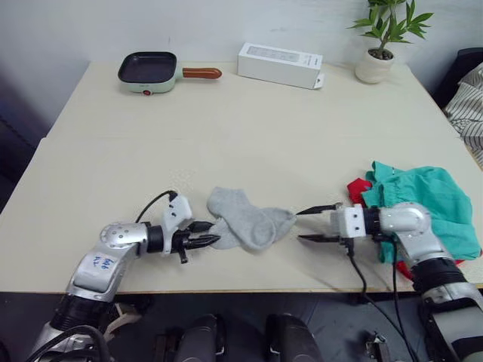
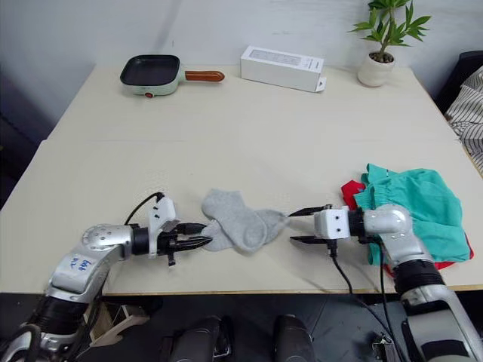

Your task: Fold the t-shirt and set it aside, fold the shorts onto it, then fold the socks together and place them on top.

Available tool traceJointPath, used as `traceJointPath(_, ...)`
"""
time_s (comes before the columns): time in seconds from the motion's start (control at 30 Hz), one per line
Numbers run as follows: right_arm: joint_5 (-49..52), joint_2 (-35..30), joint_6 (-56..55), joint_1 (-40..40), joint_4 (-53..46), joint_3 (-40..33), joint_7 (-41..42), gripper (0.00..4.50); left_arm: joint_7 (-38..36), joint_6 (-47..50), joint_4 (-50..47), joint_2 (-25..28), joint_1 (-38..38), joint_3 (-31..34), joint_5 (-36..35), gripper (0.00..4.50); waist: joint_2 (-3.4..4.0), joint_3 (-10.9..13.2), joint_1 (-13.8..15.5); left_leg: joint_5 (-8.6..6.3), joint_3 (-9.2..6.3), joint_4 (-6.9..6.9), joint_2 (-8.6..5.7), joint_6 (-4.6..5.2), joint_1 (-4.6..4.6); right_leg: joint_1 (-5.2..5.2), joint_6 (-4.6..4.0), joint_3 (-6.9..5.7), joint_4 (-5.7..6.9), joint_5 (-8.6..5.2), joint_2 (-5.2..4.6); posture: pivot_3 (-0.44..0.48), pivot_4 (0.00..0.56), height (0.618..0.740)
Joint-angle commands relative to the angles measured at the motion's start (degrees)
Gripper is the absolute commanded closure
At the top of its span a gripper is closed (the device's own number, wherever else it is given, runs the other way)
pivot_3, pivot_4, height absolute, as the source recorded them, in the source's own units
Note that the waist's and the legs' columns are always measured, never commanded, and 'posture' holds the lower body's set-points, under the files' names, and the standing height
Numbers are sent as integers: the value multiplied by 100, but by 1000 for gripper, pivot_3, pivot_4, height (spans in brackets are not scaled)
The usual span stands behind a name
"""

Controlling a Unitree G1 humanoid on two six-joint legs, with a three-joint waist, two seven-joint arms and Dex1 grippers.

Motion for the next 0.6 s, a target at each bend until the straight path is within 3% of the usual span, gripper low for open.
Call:
traceJointPath(0.03,1163,-415,2156,291,-1474,-345,70,378,-278,307,-151,264,-136,427,-484,2127,2,0,2,-1,-5,-1,0,-2,0,0,-2,-2,-1,-1,-2,0,150,740)
traceJointPath(0.1,2018,-626,4027,507,-2393,-413,-345,378,-281,498,47,294,-425,554,-647,2127,3,2,23,-3,-15,-5,1,-6,1,3,-4,-6,-4,-2,-4,0,150,740)
traceJointPath(0.3,2732,-580,7343,680,-3866,-316,-2145,378,260,127,1372,-232,-1611,130,-12,2127,5,2,145,-16,-31,-6,1,-46,-6,2,-9,-19,-9,-5,-6,0,150,740)
traceJointPath(0.6,2808,346,8819,590,-4297,-426,-3605,378,5,-1340,3323,-1017,-2716,-511,772,2127,3,2,180,1,-23,4,-8,-3,-47,-15,-4,-43,-1,-2,8,0,150,740)
